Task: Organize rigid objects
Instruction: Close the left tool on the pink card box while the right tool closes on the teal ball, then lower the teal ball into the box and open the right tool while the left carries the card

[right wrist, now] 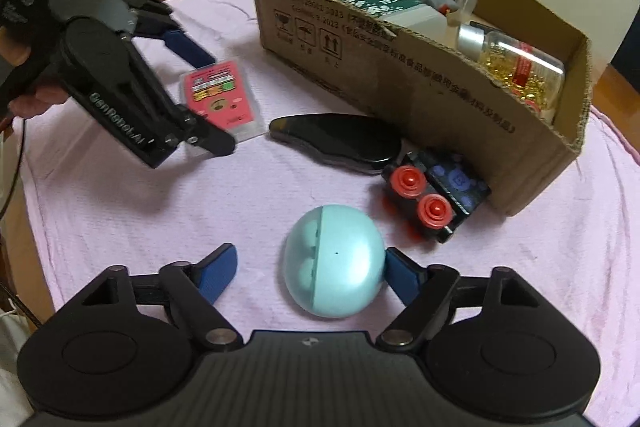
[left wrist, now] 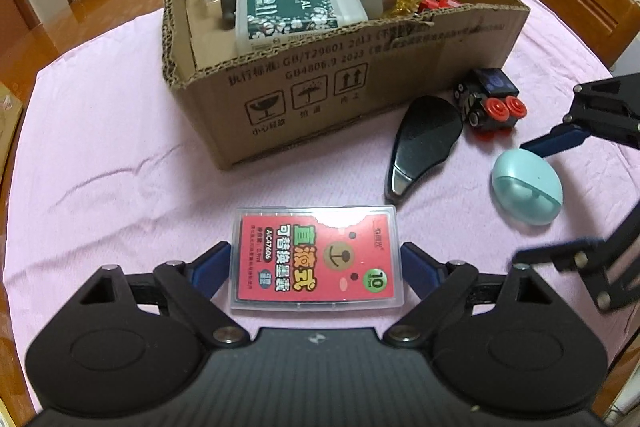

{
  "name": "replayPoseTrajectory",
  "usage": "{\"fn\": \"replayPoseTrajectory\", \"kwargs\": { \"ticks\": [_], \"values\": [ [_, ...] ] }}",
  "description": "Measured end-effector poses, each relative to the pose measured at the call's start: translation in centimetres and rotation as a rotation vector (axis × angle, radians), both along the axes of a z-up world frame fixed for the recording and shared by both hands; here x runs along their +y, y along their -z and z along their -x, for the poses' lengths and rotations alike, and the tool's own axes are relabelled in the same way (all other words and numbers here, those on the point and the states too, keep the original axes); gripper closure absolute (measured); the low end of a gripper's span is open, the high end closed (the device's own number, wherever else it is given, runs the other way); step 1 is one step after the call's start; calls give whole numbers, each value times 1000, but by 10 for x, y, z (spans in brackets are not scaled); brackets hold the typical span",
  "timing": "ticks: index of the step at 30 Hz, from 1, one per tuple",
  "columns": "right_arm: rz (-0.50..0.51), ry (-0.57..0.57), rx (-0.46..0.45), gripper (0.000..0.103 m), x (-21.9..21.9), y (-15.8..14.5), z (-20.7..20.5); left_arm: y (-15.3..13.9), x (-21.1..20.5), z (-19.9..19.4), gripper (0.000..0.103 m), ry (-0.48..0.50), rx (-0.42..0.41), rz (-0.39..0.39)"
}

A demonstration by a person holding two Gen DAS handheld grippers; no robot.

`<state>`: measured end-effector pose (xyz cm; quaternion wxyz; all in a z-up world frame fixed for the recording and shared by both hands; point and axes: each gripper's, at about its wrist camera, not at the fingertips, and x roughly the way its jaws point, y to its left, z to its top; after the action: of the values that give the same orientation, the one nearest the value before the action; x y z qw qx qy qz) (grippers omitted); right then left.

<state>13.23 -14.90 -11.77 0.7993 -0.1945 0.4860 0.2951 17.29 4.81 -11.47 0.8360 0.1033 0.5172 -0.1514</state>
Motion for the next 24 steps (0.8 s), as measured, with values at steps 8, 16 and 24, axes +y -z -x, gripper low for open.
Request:
{"fn": "replayPoseTrajectory", "kwargs": {
  "ticks": [8, 16, 24],
  "values": [
    [18, 40, -24, 34, -1, 0, -6, 1, -1, 1, 13, -24, 7, -5],
    [20, 54, -18, 45, 1, -3, -6, 0, -8, 3, 14, -4, 16, -13],
    [19, 69, -4, 45, -7, -11, -7, -21, -18, 11, 14, 38, 20, 12]
  ]
}}
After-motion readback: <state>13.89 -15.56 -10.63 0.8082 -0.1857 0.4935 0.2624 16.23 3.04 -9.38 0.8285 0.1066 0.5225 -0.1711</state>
